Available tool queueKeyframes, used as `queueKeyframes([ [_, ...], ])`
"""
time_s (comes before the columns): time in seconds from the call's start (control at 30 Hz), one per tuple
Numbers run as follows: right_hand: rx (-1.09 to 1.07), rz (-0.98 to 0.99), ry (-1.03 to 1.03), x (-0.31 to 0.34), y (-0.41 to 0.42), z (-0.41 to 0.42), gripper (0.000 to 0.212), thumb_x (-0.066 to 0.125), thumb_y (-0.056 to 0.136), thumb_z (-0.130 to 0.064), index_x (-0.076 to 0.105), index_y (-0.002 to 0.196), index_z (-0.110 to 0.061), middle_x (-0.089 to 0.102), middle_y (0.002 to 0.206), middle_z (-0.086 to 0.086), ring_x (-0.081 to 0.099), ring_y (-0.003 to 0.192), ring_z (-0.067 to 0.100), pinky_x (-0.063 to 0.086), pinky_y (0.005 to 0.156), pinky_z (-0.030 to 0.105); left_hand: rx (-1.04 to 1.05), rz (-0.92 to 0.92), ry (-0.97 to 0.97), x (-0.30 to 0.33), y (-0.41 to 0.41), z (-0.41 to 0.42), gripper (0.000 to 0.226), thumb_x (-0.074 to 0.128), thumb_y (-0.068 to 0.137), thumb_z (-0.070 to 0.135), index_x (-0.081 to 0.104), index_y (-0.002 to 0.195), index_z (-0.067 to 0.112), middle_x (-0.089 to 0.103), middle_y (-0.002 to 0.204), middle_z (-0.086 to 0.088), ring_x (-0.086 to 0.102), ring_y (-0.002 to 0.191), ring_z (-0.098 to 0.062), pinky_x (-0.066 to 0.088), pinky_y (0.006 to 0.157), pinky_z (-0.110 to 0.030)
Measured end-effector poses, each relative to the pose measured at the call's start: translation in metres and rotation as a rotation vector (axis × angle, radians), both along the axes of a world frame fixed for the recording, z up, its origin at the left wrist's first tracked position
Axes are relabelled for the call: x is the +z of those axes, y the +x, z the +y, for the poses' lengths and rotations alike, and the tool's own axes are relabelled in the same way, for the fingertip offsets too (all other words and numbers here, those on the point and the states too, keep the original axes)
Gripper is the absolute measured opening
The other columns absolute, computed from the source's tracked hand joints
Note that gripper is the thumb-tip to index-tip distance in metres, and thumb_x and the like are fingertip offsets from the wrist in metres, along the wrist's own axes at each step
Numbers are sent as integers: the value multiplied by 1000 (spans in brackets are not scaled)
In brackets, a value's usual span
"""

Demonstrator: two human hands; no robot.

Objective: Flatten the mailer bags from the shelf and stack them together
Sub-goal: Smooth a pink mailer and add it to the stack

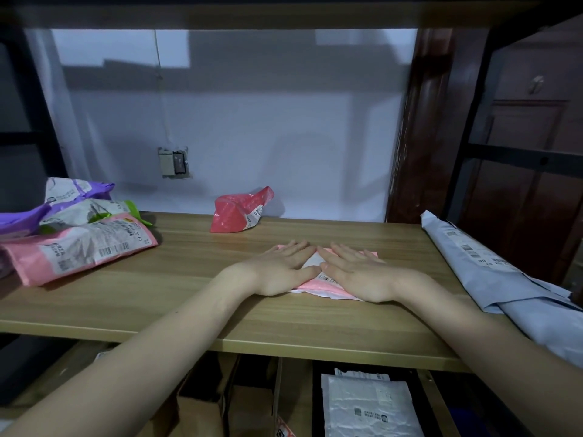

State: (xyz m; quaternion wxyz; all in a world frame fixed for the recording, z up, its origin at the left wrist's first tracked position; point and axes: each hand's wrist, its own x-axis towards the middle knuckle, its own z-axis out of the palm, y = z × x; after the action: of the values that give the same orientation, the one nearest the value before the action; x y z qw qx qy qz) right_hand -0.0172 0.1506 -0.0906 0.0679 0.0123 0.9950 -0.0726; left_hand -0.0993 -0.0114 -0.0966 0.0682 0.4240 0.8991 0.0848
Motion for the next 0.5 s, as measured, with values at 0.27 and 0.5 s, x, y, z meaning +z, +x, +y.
queueKeyframes([
  [0.27, -37, 96, -18, 4, 7, -4, 53, 16, 101, -40, 6, 150, -23, 8, 159, 3, 6, 147, 19, 9, 118, 41, 204, -19, 225, 3, -5, -16, 62, 30, 97, 53, 20, 149, 21, 22, 157, -3, 21, 144, -23, 18, 116, -37],
  [0.5, -75, 251, 53, 17, 34, -10, 60, 37, 95, -44, 18, 145, -16, 32, 148, 8, 27, 136, 25, 30, 103, 43, 115, -95, 563, 9, 11, -11, 63, 70, 83, 13, 35, 135, 19, 49, 124, -8, 58, 107, -18, 42, 86, -19],
])
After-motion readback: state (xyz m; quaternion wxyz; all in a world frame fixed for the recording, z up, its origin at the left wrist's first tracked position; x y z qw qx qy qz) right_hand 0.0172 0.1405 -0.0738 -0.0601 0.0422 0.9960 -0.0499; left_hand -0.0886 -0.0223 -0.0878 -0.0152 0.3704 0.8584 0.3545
